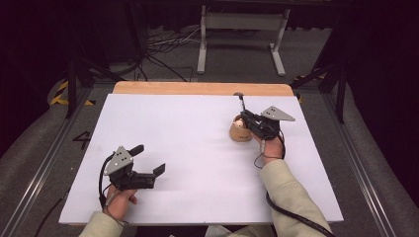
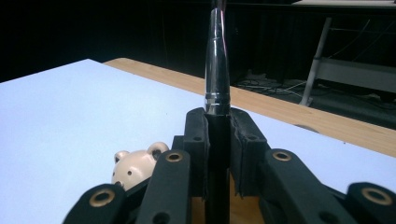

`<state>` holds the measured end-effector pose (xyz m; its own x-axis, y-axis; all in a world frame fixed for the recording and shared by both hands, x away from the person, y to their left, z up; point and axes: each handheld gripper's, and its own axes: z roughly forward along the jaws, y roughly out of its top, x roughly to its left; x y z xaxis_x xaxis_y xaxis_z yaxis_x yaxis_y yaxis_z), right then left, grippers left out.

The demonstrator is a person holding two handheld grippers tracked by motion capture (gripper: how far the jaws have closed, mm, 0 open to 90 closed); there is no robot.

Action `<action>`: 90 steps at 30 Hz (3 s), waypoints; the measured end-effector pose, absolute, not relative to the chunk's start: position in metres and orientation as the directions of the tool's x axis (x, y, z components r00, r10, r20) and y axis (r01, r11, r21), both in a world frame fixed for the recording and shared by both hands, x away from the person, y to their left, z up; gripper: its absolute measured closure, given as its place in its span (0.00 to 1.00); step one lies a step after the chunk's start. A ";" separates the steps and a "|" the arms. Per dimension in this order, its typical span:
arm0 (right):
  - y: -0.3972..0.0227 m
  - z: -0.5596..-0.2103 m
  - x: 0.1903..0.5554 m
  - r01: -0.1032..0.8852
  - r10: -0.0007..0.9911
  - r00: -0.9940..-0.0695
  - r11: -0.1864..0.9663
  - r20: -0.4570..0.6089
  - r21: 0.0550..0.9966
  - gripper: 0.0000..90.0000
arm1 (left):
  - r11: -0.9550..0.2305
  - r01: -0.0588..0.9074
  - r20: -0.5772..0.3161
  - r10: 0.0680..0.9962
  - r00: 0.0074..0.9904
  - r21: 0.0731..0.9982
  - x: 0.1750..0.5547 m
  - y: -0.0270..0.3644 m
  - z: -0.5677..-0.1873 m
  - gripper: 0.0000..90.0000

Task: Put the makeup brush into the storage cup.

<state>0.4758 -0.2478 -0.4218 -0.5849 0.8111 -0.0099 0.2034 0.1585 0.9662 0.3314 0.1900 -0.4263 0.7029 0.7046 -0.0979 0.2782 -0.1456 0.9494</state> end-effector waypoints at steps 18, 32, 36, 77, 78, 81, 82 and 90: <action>-0.269 -0.403 0.458 0.177 0.810 -0.586 0.104 0.020 0.979 0.42 | -0.133 0.187 -0.073 0.593 0.802 0.973 0.326 0.205 -0.428 0.00; -0.291 -0.388 0.402 0.124 0.757 -0.654 0.129 -0.017 0.984 0.02 | -0.057 0.206 -0.130 0.606 0.784 0.977 0.327 0.218 -0.432 0.00; -0.291 -0.386 0.389 0.095 0.728 -0.685 0.128 -0.028 0.987 0.00 | -0.022 0.188 -0.135 0.613 0.779 0.982 0.326 0.223 -0.434 0.00; -0.294 -0.439 0.344 0.114 0.670 -0.741 0.068 0.039 0.991 0.00 | -0.003 0.175 -0.131 0.648 0.750 0.984 0.321 0.237 -0.452 0.00; -0.294 -0.439 0.344 0.115 0.672 -0.739 0.067 0.041 0.991 0.00 | -0.002 0.177 -0.133 0.650 0.748 0.984 0.321 0.237 -0.452 0.00; -0.293 -0.439 0.343 0.105 0.673 -0.739 0.068 0.032 0.992 0.00 | -0.007 0.181 -0.133 0.651 0.747 0.983 0.322 0.237 -0.453 0.00; -0.293 -0.439 0.343 0.103 0.666 -0.745 0.065 0.034 0.992 0.00 | -0.013 0.183 -0.131 0.649 0.749 0.983 0.322 0.237 -0.453 0.00; -0.287 -0.440 0.342 0.122 0.645 -0.763 0.094 0.033 0.988 0.00 | -0.031 0.173 -0.113 0.640 0.760 0.984 0.321 0.233 -0.453 0.00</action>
